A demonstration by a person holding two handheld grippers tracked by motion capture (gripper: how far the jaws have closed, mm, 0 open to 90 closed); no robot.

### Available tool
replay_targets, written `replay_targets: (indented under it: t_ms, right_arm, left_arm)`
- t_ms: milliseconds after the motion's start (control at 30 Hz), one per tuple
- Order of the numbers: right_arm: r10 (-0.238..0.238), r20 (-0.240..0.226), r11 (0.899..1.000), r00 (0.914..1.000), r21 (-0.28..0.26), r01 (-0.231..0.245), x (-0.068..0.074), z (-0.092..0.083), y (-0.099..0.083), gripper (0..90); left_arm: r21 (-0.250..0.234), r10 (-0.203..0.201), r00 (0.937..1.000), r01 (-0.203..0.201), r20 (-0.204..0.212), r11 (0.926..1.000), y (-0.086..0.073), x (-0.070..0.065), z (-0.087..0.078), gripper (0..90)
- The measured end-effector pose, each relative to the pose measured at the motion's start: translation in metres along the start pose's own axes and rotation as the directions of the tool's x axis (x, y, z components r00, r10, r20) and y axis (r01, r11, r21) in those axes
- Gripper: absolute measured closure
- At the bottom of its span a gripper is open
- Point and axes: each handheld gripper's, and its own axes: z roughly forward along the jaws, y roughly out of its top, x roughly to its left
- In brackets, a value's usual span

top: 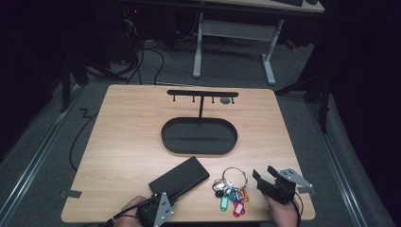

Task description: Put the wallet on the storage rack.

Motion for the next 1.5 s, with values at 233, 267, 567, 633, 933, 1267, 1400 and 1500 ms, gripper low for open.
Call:
replay_targets:
  t_ms: [233,267,567,633,933,1267,1400,1500]
  right_arm:
    - [0.01,-0.001,1.0,1.0,-0.001,-0.01,-0.002,-0.001,0.0,32.1]
    - [0.011,-0.001,1.0,0.9999,0.0,-0.011,-0.002,-0.001,0.0,32.1]
    - [0.008,-0.002,1.0,1.0,0.001,-0.008,-0.001,0.0,0.0,32.2]
    - [0.007,-0.003,1.0,1.0,0.0,-0.007,-0.001,0.0,0.0,32.3]
    - [0.01,-0.003,1.0,0.9999,-0.004,-0.01,-0.001,-0.002,0.0,32.3]
    - [0.009,-0.007,1.0,0.9999,-0.004,-0.009,-0.003,-0.002,0.0,32.3]
    - [0.014,-0.006,1.0,0.9999,-0.001,-0.014,-0.002,-0.001,0.0,32.3]
    - [0.014,-0.007,1.0,0.9999,0.0,-0.014,-0.002,-0.001,0.0,32.3]
  left_arm:
    - [-0.07,-0.062,0.9979,0.061,-0.015,0.9957,0.002,0.011,-0.012,79.7]
    - [-0.087,-0.085,0.9963,0.084,-0.013,0.9926,0.002,0.014,-0.015,80.1]
    - [-0.139,-0.128,0.9916,0.125,-0.017,0.9824,0.002,0.022,-0.026,81.5]
    - [-0.153,-0.143,0.9895,0.139,-0.016,0.9783,0.002,0.024,-0.029,81.7]
    - [-0.203,-0.209,0.9779,0.203,-0.007,0.9579,-0.001,0.034,-0.04,82.2]
    - [-0.246,-0.295,0.9554,0.286,-0.003,0.9262,-0.009,0.053,-0.053,82.5]
    - [-0.251,-0.323,0.9464,0.312,-0.001,0.9161,-0.013,0.058,-0.054,82.5]
    - [-0.252,-0.341,0.9398,0.332,0.009,0.9087,-0.016,0.062,-0.054,82.4]
